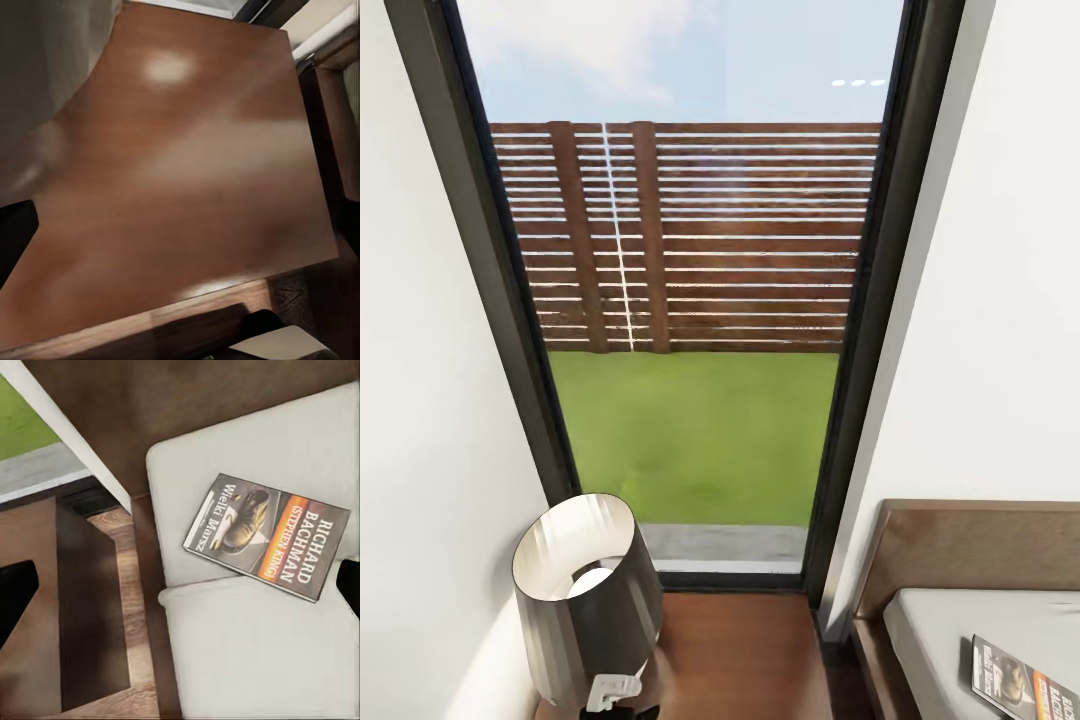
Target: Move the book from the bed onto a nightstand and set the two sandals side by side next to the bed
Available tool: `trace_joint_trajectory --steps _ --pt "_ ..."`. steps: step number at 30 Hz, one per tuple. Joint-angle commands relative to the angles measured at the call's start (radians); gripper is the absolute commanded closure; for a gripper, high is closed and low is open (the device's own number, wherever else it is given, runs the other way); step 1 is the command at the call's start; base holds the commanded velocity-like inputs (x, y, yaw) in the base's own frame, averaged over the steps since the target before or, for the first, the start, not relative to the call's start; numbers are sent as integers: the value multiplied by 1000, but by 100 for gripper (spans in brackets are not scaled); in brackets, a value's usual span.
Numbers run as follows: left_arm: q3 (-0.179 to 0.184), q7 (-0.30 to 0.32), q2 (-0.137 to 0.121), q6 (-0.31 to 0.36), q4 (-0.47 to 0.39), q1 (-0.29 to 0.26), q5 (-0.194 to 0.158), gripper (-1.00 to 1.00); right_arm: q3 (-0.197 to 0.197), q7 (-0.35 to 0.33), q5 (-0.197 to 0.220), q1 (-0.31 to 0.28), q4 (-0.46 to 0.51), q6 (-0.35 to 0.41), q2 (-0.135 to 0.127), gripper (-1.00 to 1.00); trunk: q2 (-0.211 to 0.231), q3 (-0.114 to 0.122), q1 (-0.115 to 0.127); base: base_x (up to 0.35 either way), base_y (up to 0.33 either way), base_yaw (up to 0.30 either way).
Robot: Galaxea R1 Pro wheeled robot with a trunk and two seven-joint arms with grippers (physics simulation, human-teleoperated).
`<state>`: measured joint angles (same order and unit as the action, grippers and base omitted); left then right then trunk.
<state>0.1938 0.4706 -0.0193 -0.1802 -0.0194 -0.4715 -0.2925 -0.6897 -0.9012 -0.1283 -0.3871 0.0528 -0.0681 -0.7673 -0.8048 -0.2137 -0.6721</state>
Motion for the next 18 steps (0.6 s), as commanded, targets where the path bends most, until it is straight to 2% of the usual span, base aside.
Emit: trace_joint_trajectory --steps 1,2,6,12,14,16,18 --pt "9 3 2 -4 1 -1 -8 -100 -5 -1 -12 -1 48 65 -4 -100 -1 -1 0 0 0 0" --pt "9 3 4 -4 1 -1 -8 -100 -4 1 -14 -1 116 150 -7 -100 -1 -1 0 0 0 0" --pt "9 3 7 -4 1 -1 -8 -100 -3 1 -17 -1 225 244 -10 -100 -1 -1 0 0 0 0" --pt "11 5 13 -4 1 -1 -7 -100 -1 -2 -18 -1 258 262 -9 -100 -1 -1 0 0 0 0" --pt "11 5 23 -4 1 -1 -7 -100 0 -2 -18 -1 260 259 -7 -100 -1 -1 0 0 0 0" --pt "10 5 44 -4 1 -1 -7 -100 2 -4 -17 -1 262 249 -5 -100 -1 -1 0 0 0 0" --pt "10 5 50 -4 1 -1 -7 -100 2 -4 -17 -1 262 238 -5 -100 -1 -1 0 0 0 0"
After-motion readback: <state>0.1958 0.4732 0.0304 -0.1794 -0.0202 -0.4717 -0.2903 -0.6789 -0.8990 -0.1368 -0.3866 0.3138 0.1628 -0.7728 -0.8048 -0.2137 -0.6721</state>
